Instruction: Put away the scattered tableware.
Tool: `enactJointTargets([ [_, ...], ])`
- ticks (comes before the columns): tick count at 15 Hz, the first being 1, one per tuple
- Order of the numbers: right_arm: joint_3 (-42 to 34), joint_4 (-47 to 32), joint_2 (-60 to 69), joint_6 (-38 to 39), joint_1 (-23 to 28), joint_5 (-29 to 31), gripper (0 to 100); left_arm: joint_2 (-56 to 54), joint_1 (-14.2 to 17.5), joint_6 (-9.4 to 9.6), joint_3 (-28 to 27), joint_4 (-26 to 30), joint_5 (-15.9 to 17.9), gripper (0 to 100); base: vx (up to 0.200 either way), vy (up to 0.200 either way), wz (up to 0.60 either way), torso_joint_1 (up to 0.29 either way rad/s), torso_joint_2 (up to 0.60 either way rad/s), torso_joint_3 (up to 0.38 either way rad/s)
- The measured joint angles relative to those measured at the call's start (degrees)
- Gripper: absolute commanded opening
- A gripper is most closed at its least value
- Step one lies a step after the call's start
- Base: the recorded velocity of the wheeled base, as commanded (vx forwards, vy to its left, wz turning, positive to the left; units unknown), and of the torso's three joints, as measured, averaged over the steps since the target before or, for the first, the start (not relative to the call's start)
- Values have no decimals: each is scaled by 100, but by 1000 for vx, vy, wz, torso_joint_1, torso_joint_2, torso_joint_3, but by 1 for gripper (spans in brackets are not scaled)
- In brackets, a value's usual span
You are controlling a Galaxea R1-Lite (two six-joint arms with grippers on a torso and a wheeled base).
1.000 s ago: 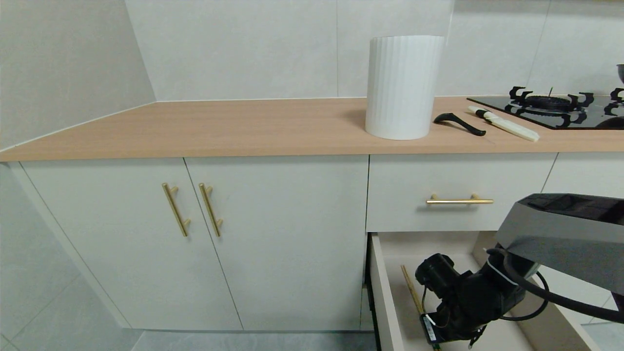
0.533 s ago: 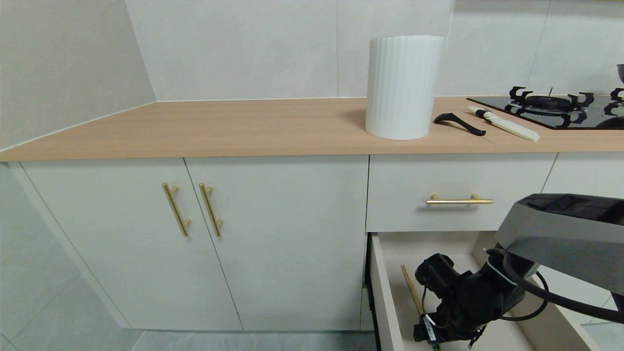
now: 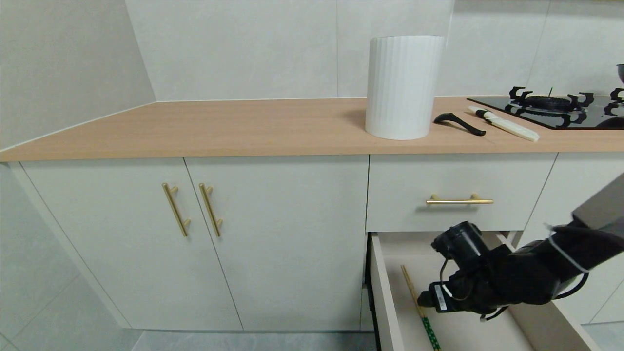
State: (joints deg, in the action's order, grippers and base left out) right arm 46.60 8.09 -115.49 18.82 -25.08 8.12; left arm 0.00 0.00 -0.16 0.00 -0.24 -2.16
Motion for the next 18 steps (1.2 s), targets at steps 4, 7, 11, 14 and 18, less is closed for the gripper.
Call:
enactJointTargets([
  [4, -90, -205, 1613, -449, 450, 2, 100, 0, 0, 0, 0, 0, 0, 100, 0, 0, 0, 0, 0, 0],
  [7, -112, -268, 2555, -845, 791, -5, 100, 0, 0, 2, 0, 0, -2, 100, 0, 0, 0, 0, 0, 0],
  [11, -105, -241, 3055, -895, 918, -7, 100, 0, 0, 2, 0, 0, -2, 100, 0, 0, 0, 0, 0, 0],
  [14, -91, -238, 3154, -1012, 981, -5, 100, 0, 0, 0, 0, 0, -2, 100, 0, 0, 0, 0, 0, 0],
  [18, -112, -235, 3178, -1023, 997, -5, 100, 0, 0, 0, 0, 4, 0, 100, 0, 0, 0, 27, -129, -106],
])
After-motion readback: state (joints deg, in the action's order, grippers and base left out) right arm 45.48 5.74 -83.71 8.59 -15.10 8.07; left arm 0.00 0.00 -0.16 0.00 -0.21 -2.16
